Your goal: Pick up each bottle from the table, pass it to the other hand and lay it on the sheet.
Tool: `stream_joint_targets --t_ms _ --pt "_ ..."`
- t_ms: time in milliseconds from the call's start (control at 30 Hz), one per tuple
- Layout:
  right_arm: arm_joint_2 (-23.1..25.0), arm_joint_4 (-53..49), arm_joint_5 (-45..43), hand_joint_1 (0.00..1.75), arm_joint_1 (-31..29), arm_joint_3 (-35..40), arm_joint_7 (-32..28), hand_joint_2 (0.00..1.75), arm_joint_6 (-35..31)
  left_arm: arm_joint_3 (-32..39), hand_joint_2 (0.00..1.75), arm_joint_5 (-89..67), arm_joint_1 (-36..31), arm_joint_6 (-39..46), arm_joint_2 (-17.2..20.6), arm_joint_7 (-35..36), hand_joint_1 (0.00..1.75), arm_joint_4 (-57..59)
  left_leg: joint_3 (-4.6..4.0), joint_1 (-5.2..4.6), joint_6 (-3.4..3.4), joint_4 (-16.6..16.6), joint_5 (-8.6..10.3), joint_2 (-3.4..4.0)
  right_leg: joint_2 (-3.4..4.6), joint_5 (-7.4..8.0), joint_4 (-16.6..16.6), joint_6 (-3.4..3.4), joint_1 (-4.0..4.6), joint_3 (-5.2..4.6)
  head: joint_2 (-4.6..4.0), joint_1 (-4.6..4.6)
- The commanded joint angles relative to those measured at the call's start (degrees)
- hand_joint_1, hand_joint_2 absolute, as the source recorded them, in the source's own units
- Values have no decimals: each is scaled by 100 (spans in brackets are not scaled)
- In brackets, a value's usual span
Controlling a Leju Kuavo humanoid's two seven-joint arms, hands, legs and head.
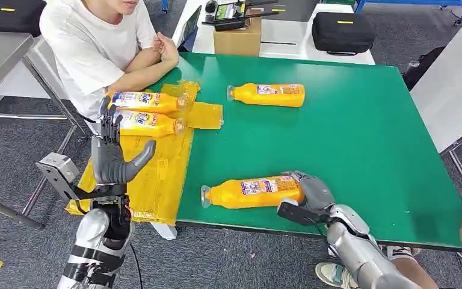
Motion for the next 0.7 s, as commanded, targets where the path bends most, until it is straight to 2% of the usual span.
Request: stream_joint_targets --t_ms 33,133,200,233,367,400,433,700 --pt "188 -1419 -657 175 1120 -858 -405 175 -266 97 175 -606 118 434 144 -397 0 -28 14 6 -9 -6 -7 -4 -8 -8 -7 -12 7 18 2 0" --pt "486 -2357 -1126 175 1558 -1371 -625 175 -327 204 175 -547 268 415 91 -298 0 -41 -9 3 -7 -5 -5 4 3 -4 -2 -9 4 -5 0 -2" --pt "495 -2527 -1112 175 1638 -1360 -612 175 -303 215 175 -527 320 406 84 -321 0 -21 2 5 -11 -4 -13 7 3 -12 -1 -16 7 5 0 2" --pt "613 -2813 -1411 175 1781 -1573 -731 175 -244 244 175 -504 388 420 51 -311 0 -19 -13 3 -10 -1 -10 4 3 -10 4 -12 4 -8 2 0" --pt "937 -3768 -1898 175 2232 -1895 -924 175 -142 231 175 -204 880 -51 37 -280 0 -119 -19 -2 -8 -5 -11 4 4 -12 3 -10 0 -18 2 0" --pt "947 -3837 -1899 175 2262 -1884 -923 175 -137 236 175 -200 941 -74 26 -292 0 -145 -11 1 -9 -5 -16 5 4 -16 2 -13 2 -10 2 -2" --pt "1030 -4013 -2095 175 2335 -1956 -935 175 -128 177 175 -43 1079 -451 75 -259 0 -235 -14 4 -9 -2 -18 9 8 -16 2 -14 6 -12 0 -2" --pt "1185 -4413 -2537 175 2484 -1932 -935 175 -145 45 175 111 1451 -1187 34 -148 0 -412 -42 -1 -7 -3 -8 -3 -1 -9 2 -9 -2 -40 2 -2"
